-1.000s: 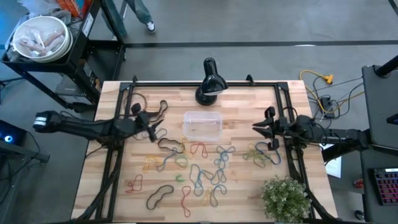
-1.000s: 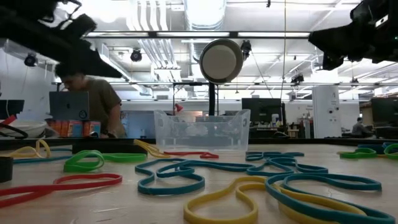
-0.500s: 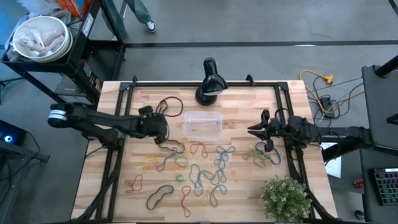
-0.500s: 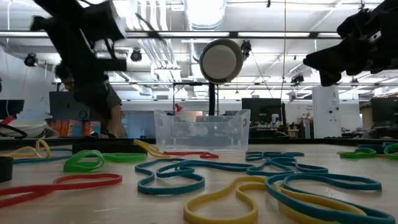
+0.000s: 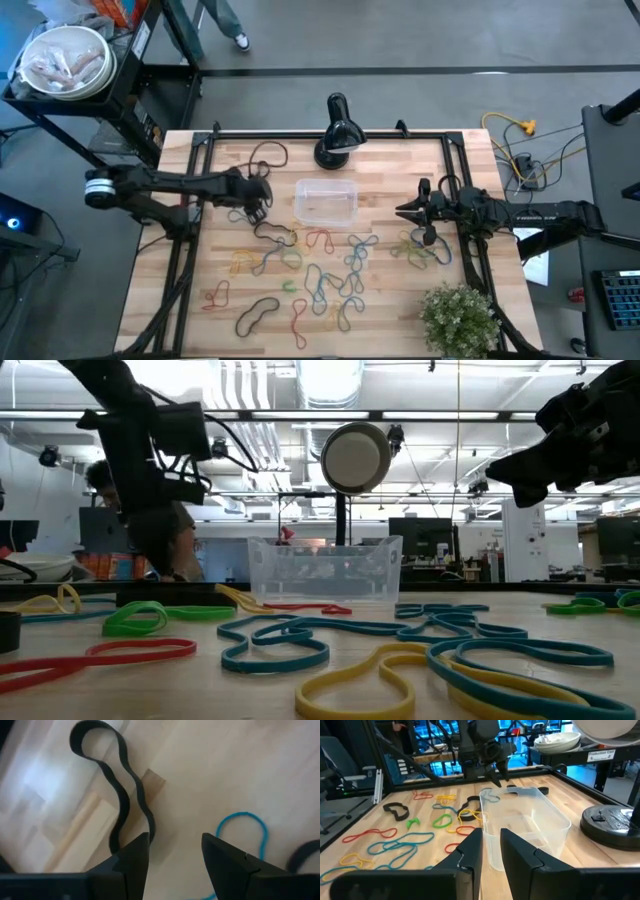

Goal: Pick and place rubber bands into bin
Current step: Put the black rubber band into the transparent bin

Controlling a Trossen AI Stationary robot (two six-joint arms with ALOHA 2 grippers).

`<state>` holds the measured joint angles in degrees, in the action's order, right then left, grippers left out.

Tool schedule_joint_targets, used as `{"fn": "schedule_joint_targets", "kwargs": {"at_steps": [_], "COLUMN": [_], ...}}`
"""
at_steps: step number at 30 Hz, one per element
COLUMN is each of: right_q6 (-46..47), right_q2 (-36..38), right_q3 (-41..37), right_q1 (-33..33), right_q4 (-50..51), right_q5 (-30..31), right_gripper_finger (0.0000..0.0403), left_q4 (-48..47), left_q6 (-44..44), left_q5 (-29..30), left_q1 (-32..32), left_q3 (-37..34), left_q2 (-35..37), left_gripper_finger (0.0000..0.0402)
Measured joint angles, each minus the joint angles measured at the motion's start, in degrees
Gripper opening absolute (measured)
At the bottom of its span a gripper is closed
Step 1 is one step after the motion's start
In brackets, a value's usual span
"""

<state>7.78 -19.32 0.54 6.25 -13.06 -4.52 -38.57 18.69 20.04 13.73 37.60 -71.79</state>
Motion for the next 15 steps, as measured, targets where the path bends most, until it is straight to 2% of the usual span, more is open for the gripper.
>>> {"fn": "schedule_joint_targets", "kwargs": {"at_steps": [8,15], "right_q6": [-0.1,-0.2], "right_q2": [0.0,0.1], "right_q3": [0.0,0.0], "right_q1": [0.0,0.0], "right_q4": [0.0,0.0], "right_q5": [0.0,0.0], "right_gripper_finger": [0.0063,0.0063], "left_q4": [0.1,1.5], "left_q6": [-4.3,-7.1], "left_q5": [-7.8,-8.5], "left_q1": [6.3,9.5], "left_q3": [-0.5,-0.5], "left_q2": [3.5,-2.2], "left_gripper_finger": [0.0166,0.0166]}}
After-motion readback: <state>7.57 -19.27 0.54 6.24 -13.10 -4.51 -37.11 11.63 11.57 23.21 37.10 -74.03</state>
